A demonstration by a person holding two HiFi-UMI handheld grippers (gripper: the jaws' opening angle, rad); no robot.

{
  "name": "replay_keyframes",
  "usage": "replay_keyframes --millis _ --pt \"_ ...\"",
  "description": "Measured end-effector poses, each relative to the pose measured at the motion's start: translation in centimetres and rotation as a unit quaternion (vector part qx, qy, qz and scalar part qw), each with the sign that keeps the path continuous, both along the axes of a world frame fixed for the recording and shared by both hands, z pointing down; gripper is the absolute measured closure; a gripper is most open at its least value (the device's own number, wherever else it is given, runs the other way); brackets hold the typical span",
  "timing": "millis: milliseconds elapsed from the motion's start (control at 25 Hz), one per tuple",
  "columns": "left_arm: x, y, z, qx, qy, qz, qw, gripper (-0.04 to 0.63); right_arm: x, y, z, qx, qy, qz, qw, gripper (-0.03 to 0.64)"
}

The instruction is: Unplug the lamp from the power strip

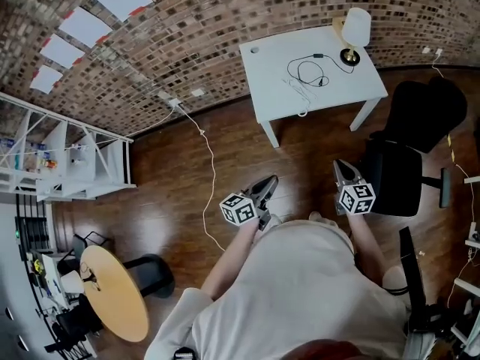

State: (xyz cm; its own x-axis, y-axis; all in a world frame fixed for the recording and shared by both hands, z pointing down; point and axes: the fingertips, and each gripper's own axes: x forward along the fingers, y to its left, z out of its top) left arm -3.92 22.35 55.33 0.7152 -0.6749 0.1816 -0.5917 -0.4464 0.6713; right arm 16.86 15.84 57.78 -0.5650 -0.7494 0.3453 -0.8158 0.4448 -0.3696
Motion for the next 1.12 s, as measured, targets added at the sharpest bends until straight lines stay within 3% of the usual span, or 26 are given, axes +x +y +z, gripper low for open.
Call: replay_keyframes --millis 160,280,400,520,720,840,920,1120 --pt "0.8 0.8 0.2 -0.017 0.012 -0.015 0.9997 0.592 -0.7 0.9 1.4 -0.032 0.012 -0.011 0.999 0.617" --pt "1.8 0.8 1.0 -0.025 0.012 -0.026 0.9993 0.592 -0.3 0.9 1.0 -0.018 0.029 -0.041 0.999 0.611" --pt "2.1 0.9 1.7 -0.028 -0.002 -0.042 0.9987 0.592 1.3 0.8 1.2 0.009 0.081 -0.062 0.995 0.609" --pt "1.5 1.0 1.9 -0.029 -0.013 -0.069 0.9971 0.592 2.5 1.5 1.3 0.045 0.145 -0.090 0.984 0.600" --pt "0.5 1.7 1.8 -0.030 -0.027 -0.092 0.9949 0.592 3.6 2.8 2.4 0.062 0.195 -0.131 0.970 0.589" --pt "-0.7 1.9 1.9 -0.028 -0.041 -0.116 0.9920 0.592 3.1 4.0 3.4 0.091 0.272 -0.189 0.939 0.582" --pt "-1.1 1.5 2.0 -0.031 -0.040 -0.136 0.9894 0.592 2.8 3.9 3.8 0.106 0.291 -0.222 0.924 0.572" --pt "1.9 2.3 3.6 -0.035 -0.052 -0.122 0.9906 0.592 4.9 4.5 5.0 0.100 0.279 -0.228 0.927 0.559"
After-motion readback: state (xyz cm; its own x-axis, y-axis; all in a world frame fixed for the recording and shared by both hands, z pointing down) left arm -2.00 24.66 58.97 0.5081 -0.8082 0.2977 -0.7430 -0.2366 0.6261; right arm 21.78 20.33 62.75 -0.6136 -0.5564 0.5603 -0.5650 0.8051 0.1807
